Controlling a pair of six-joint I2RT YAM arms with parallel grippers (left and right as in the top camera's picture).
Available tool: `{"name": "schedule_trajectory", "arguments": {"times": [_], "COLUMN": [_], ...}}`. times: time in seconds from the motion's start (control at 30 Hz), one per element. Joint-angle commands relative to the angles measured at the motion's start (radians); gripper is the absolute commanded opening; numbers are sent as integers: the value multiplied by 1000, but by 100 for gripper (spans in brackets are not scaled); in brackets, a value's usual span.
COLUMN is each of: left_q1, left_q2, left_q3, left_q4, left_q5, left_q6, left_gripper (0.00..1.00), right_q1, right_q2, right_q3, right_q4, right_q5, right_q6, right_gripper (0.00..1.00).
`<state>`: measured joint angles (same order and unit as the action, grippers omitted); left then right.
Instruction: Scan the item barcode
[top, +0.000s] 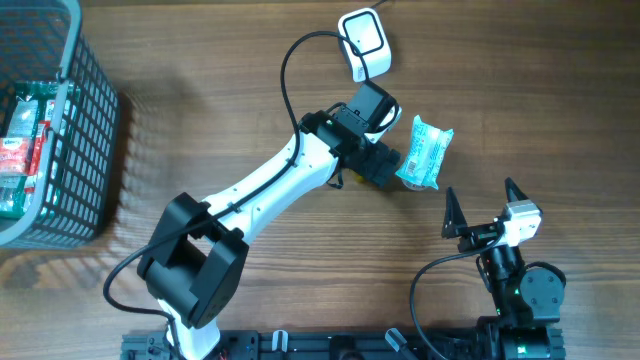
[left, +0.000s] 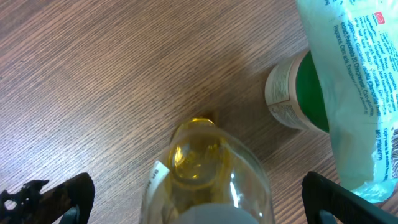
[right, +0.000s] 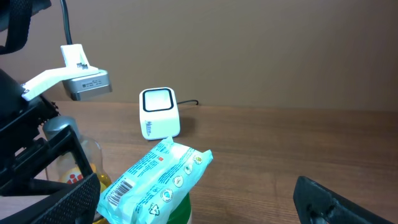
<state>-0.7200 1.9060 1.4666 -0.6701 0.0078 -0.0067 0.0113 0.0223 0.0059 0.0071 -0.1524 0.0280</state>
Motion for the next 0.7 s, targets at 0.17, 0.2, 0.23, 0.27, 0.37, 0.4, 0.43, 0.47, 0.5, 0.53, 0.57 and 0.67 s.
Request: {"name": "schedule_trajectory", "arguments": {"times": [0.17,0.2,0.23,0.27,0.37,0.4,0.43,0.47,0.5,0.53,0.57,0.67], "left_q1": [-5,-5,-5,-5,6,16,41,63,85,118,183,334], "left_q2": [-73,-92,-105,-124,-173,-188,-214,-230,-244,-262,-291,-351], "left_q3": [176,189,193,194,195,195,195,195,195,195,195,195], "left_q4": [-152,-166,-171,-176,-177,-177,-175,-177,-180,-183,-188,-200], "left_q5": [-9,-8,-8,-9,-84,-134,-212,-243,-261,-264,-268,-267], "left_q6": [-2,-2,-2,-2,-2,-2,-1,3,11,31,40,72], "left_gripper": [100,100,100,100,100,100,100,100,100,100,100,100], "right_q1": [-2,-2,-2,-2,-2,-2,-2,-2,-2,-2,-2,-2], "right_q2": [-5,-5,-5,-5,-5,-5,-5,-5,-5,-5,-5,-5], "right_q3": [-1,-1,-1,-1,-1,-1,-1,-1,-1,-1,-1,-1], "right_q4": [3,3,3,3,3,3,3,3,3,3,3,3], "right_q5": [5,5,5,5,5,5,5,5,5,5,5,5], "right_q6": [-2,-2,-2,-2,-2,-2,-2,-2,-2,-2,-2,-1], "right_gripper": [100,100,100,100,100,100,100,100,100,100,100,100]}}
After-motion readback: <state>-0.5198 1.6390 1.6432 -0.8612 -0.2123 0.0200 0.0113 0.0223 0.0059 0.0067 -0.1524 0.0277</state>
